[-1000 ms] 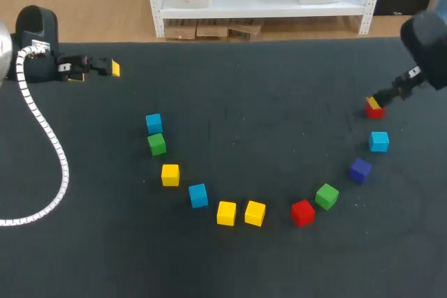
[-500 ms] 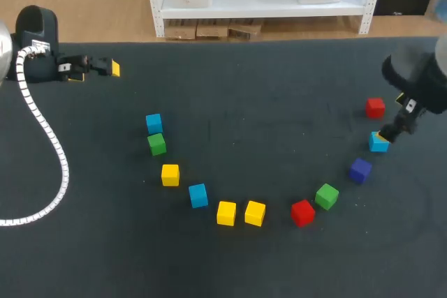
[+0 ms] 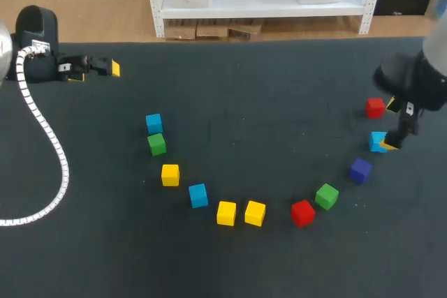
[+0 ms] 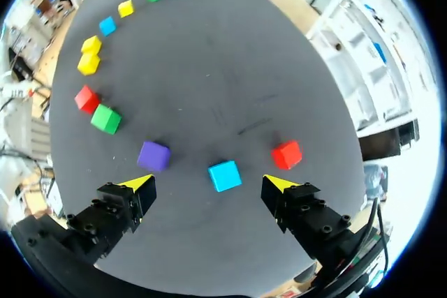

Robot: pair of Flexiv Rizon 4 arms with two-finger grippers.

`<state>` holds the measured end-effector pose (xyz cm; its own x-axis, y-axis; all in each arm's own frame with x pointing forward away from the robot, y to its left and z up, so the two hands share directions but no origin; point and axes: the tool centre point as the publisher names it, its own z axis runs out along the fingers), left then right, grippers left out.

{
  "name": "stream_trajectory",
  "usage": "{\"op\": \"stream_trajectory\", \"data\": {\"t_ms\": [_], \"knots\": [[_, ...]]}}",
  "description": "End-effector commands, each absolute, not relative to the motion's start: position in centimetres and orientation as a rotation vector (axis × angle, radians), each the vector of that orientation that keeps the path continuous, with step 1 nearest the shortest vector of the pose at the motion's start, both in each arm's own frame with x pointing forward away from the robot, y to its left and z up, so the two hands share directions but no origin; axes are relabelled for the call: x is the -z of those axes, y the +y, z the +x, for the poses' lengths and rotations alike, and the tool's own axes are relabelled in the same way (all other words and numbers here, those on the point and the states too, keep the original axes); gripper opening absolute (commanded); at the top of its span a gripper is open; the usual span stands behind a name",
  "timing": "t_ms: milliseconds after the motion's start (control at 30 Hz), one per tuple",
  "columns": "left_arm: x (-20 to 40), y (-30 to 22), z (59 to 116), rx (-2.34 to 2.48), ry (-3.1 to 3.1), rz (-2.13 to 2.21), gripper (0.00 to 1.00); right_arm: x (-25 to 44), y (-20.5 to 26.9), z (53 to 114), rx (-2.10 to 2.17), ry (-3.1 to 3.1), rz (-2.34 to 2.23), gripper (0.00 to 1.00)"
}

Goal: Place the blue cubes, place green cubes on the blue cubes, place the yellow cubes on the green cubes, then place the red cubes on the yellow cubes, and place purple cube on the red cubes.

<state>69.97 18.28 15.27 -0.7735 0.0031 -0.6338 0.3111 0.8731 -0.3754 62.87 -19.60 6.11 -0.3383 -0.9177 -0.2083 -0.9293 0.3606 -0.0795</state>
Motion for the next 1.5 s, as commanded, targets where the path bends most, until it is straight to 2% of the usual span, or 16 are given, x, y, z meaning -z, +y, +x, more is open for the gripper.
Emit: {"op": "stream_trajectory", "data": {"t_ms": [33,367,1233,1333,1367,1500], "knots": [[-15.1,18.5,70.0,0.632,2.379,0.230,1.00,-6.1,-19.6,62.7,-0.168,2.421,-1.752,1.00],[-15.1,18.5,70.0,0.632,2.379,0.230,1.00,-4.0,-21.2,62.3,0.022,2.366,-1.846,1.00],[-15.1,18.5,70.0,0.632,2.379,0.230,1.00,-0.3,-19.9,63.6,0.099,2.292,-1.902,1.00],[-15.1,18.5,70.0,0.632,2.379,0.230,1.00,-0.3,-19.9,63.9,0.077,2.308,-1.886,0.69],[-15.1,18.5,70.0,0.632,2.379,0.230,1.00,-0.3,-19.9,64.0,0.074,2.310,-1.881,0.52],[-15.1,18.5,70.0,0.632,2.379,0.230,1.00,-0.2,-20.0,64.2,0.079,2.318,-1.869,0.32]]}}
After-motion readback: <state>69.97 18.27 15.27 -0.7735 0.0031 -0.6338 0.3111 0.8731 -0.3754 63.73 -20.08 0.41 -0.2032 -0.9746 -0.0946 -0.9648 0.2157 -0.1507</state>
